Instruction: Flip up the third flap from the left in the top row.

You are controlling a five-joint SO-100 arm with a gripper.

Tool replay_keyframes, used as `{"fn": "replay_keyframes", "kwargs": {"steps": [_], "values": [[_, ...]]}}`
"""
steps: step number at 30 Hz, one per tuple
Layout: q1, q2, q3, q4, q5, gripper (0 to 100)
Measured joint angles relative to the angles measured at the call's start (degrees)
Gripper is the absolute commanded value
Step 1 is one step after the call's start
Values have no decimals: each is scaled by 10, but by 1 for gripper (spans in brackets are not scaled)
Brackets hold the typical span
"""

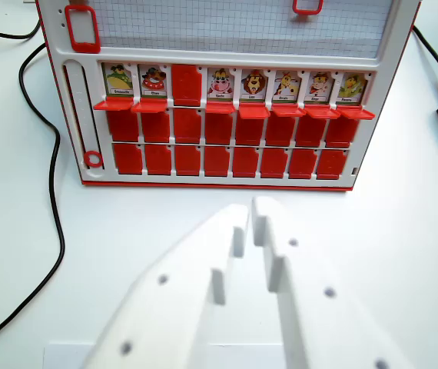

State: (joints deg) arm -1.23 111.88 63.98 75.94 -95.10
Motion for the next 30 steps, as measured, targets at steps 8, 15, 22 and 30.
{"fn": "replay_keyframes", "kwargs": {"steps": [8,15,22,30], "values": [[14,84,10,18,-24,0],[5,144,79,0,-21,0],[3,159,95,-27,-13,0],[3,159,95,-29,-7,0]]}}
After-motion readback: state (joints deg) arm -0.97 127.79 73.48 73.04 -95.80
